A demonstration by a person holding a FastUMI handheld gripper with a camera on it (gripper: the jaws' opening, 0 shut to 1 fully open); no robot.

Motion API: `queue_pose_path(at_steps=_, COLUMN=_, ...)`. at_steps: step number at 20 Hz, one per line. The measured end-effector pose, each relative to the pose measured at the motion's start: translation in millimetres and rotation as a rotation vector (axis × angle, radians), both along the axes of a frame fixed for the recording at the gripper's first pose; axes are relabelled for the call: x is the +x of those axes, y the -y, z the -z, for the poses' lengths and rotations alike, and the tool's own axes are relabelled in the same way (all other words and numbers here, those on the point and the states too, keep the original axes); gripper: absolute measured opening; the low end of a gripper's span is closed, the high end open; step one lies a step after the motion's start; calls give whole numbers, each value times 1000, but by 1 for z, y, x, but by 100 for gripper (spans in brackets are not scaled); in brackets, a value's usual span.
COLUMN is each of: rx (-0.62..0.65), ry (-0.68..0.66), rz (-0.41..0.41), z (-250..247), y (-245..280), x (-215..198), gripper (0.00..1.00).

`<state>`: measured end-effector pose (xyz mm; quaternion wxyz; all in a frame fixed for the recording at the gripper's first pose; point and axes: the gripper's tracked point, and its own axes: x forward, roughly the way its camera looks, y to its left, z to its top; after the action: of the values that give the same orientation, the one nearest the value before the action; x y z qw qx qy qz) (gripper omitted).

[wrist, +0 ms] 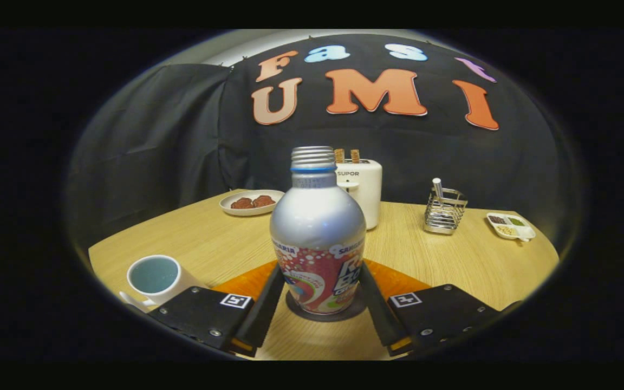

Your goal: Take the bottle from table, then pour the juice into the cup, finally place the bottle on the coaster

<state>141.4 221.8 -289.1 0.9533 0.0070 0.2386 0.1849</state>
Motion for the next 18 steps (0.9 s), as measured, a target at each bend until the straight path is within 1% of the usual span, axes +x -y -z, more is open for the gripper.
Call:
queue_pose_path(at_steps=9, rx=0, ry=19, rz=11, z=2, y=3, x=4, gripper=78)
queue_pose_path(at_steps=11, rx=-5, ry=5, rz=11, z=6, y=5, x=2, gripper=80)
queue_pose_path(at_steps=13, rx=-1, ry=4, rz=11, z=1, y=9, x=-2, gripper=85)
queue_pose_path(at_steps=14, rx=6, ry=15, rz=10, z=-5, y=10, x=-4, gripper=92)
queue_pose_path(at_steps=16, rx=19, ry=41, rz=7, z=-20, y=15, x=-8, gripper=98)
queue_pose_path(at_steps=18, rx=29, ry=73, rz=11, z=-39, y=22, x=-14, gripper=97)
